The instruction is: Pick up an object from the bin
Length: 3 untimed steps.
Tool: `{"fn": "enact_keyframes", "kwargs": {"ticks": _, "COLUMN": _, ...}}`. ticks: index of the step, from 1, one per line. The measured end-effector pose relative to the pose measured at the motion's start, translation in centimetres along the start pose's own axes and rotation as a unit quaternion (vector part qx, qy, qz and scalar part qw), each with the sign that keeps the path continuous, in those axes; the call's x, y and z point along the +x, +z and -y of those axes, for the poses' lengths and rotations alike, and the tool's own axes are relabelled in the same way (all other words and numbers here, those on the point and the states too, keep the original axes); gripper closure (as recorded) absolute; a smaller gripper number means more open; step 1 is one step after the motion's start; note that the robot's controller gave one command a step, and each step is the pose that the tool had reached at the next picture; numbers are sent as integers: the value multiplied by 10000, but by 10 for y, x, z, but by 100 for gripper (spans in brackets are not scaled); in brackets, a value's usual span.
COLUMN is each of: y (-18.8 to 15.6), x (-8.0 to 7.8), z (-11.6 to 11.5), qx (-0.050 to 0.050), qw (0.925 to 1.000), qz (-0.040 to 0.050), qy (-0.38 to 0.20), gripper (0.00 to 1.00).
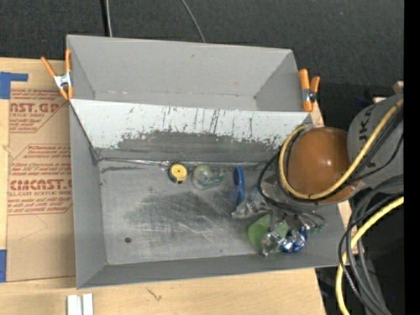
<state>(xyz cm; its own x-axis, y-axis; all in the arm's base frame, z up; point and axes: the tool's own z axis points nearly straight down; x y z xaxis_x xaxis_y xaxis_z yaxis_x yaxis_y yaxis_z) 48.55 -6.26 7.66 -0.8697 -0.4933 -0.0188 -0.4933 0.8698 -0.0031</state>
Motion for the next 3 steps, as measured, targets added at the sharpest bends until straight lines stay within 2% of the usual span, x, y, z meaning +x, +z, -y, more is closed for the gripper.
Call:
{"fn": "enact_keyframes", "kwargs": {"ticks": 1, "y": -2, "x": -3, "z": -1, "qx": -9, "qw": 10000, "qz": -55, "qy": -7, "gripper": 0}}
{"fn": "enact_keyframes", "kwargs": {"ticks": 2, "y": -3, "x": -5, "z": -2, "qx": -12, "qw": 10000, "qz": -29, "qy": -8, "gripper": 100}}
{"fn": "enact_keyframes", "kwargs": {"ticks": 3, "y": -86, "x": -9, "z": -2, "qx": 3, "qw": 10000, "qz": -59, "qy": -8, "gripper": 100}}
